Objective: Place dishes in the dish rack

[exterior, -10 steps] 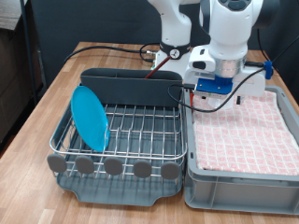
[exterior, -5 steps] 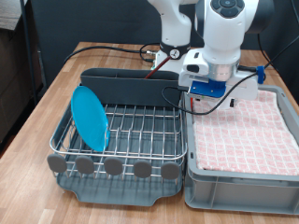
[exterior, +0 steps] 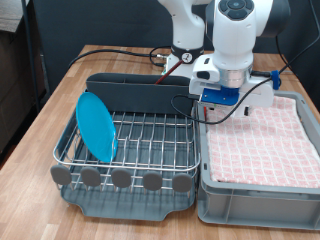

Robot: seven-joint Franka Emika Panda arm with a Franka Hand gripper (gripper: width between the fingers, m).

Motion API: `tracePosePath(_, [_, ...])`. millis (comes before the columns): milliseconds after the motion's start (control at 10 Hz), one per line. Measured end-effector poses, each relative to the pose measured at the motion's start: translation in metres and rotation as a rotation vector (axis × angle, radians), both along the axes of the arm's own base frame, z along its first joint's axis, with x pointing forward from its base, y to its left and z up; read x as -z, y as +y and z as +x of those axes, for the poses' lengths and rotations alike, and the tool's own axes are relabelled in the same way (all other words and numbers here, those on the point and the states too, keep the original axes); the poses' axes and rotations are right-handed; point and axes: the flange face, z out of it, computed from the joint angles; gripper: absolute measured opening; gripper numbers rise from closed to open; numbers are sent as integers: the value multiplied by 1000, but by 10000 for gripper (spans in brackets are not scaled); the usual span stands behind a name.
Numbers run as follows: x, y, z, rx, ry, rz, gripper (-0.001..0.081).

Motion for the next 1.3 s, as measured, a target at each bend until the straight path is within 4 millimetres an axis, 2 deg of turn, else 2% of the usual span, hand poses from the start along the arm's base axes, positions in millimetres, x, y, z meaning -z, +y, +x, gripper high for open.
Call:
tracePosePath(100, [0,0,0,9,0,7,713])
tracePosePath(300, [1,0,-1,20,3,13,389])
tracePosePath(400, [2,0,-2,24,6,15,389])
tracePosePath(500, [3,0,-3,25,9,16,208])
tracePosePath(600, [3,1,-4,25,11,16,208])
tracePosePath(700, [3,1,-4,25,11,15,71])
tracePosePath(1000, [-11,0,0,19,-10,-27,72])
tracePosePath(1300, [-49,-6,12,-2,-57,-69,72])
